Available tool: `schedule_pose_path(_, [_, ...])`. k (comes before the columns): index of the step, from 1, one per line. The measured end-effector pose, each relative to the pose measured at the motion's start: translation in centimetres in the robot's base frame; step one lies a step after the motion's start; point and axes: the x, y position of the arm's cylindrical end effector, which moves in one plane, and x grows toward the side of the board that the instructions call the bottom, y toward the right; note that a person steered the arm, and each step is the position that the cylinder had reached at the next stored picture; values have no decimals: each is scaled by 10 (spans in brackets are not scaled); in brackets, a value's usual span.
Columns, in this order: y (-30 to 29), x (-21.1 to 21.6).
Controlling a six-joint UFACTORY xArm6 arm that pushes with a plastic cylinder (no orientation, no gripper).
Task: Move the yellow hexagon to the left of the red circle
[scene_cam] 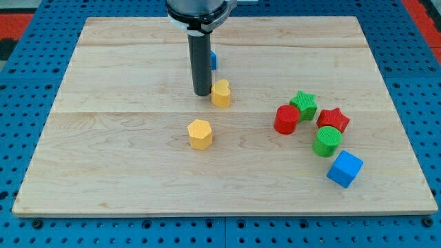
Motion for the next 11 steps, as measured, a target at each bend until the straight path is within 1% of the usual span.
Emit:
schedule_pose_path(1, [14, -2])
schedule_pose_path(2, [42, -1])
schedule_pose_path(3, [62, 23])
schedule_pose_path(4, [50, 19])
schedule_pose_path(5, [-11, 29])
schedule_pose_path(6, [-35, 63])
schedule_pose_path(7, [-36, 114])
schedule_pose_path(8, [12, 110])
schedule_pose_path(9, [39, 101])
schedule_pose_path(10, [40, 119])
schedule_pose_path(11, [2, 123])
